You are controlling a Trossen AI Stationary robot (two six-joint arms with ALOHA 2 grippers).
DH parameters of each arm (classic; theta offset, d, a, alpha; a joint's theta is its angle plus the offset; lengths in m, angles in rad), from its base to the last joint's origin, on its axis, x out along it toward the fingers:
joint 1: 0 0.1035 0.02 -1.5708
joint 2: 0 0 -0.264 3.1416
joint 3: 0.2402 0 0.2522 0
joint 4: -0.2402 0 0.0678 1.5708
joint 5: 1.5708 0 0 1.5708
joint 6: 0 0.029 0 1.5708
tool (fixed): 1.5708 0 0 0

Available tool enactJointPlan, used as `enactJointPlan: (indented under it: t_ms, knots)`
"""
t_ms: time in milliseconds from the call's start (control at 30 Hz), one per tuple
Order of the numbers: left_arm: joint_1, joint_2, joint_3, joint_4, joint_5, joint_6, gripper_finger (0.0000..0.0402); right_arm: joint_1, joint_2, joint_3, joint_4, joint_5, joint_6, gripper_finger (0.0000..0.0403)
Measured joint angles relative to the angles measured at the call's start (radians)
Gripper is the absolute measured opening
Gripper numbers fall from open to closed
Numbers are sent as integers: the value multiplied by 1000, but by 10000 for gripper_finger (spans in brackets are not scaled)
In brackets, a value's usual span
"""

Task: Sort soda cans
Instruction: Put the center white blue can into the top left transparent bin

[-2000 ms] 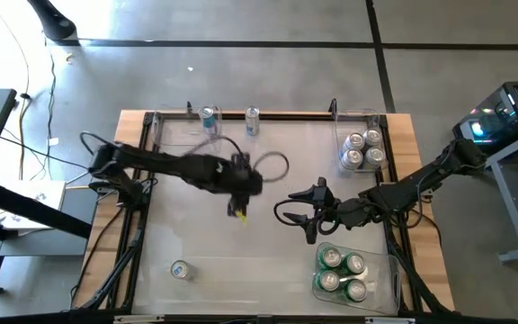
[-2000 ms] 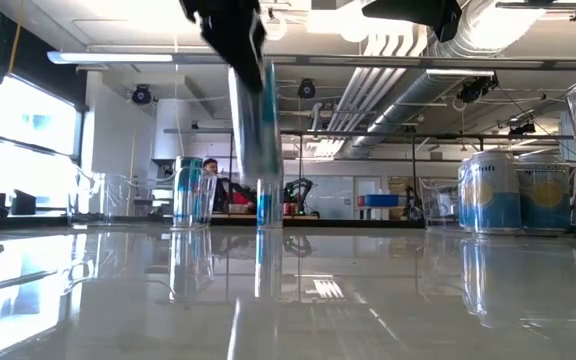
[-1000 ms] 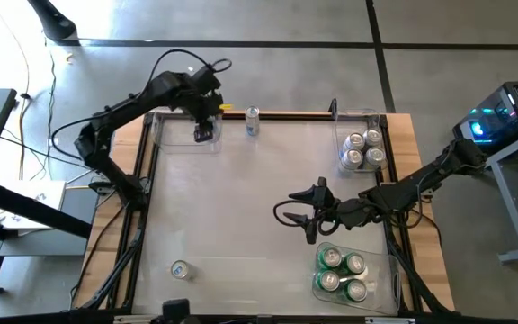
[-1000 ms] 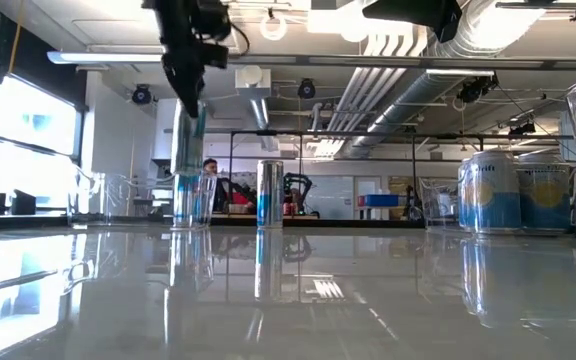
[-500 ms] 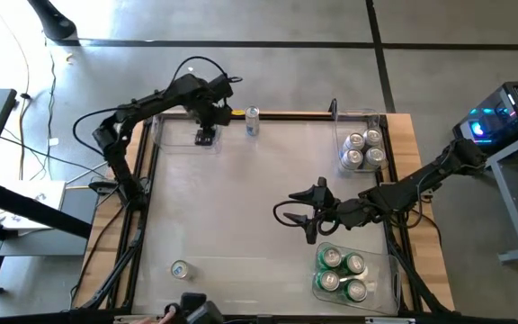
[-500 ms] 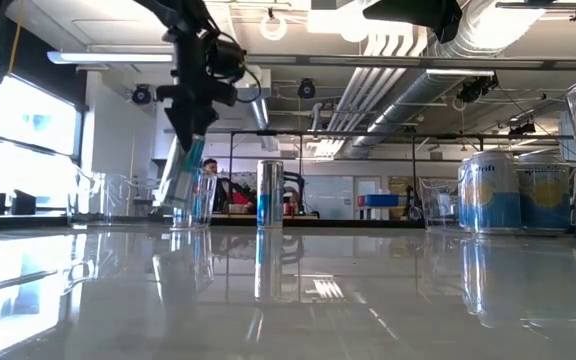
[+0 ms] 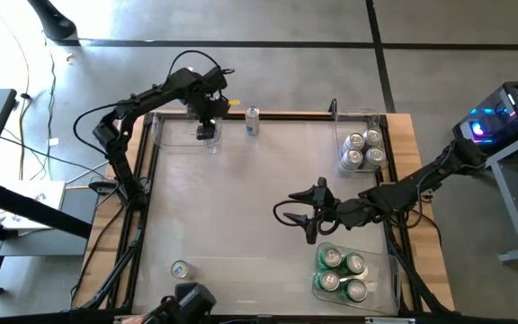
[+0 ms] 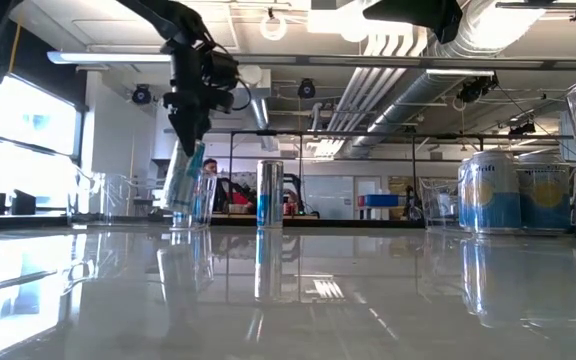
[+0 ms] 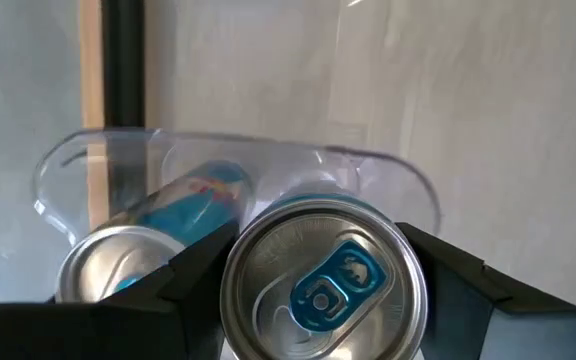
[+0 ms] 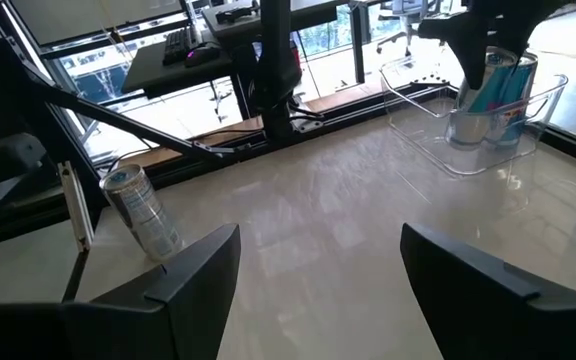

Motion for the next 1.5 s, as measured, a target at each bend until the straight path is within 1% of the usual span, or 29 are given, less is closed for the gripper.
enactJointPlan:
  t_ms: [233, 333, 533, 600, 700, 767, 967, 1167, 1367, 1433, 1500]
  knots:
    - [26, -1, 0, 11, 52, -12, 225, 0, 0, 0, 0, 0, 25, 272]
    - [33, -6, -26, 51, 56, -30, 225, 0, 0, 0, 0, 0, 35, 272]
    - [37, -84, -188, 177, 48, -37, 225, 15, 0, 0, 0, 1, 43, 272]
    - [37, -118, -240, 226, 46, -37, 225, 22, 0, 0, 0, 16, 42, 272]
    - [37, -156, -296, 296, 45, -39, 225, 27, 0, 0, 0, 55, 42, 272]
    - [37, -172, -316, 311, 45, -39, 226, 27, 0, 0, 1, 61, 48, 272]
    - [37, -174, -321, 312, 31, -40, 252, 26, 0, 0, 1, 62, 54, 272]
    - [37, -174, -321, 307, 47, -53, 283, 26, 0, 0, 1, 61, 52, 272]
    - [37, -174, -321, 289, 46, -55, 297, 26, 0, 0, 1, 61, 45, 272]
    - [33, -174, -307, 258, 26, -57, 297, 26, 0, 0, 1, 59, 36, 272]
    - [23, -174, -284, 218, -21, -75, 298, 26, 0, 0, 1, 58, 33, 272]
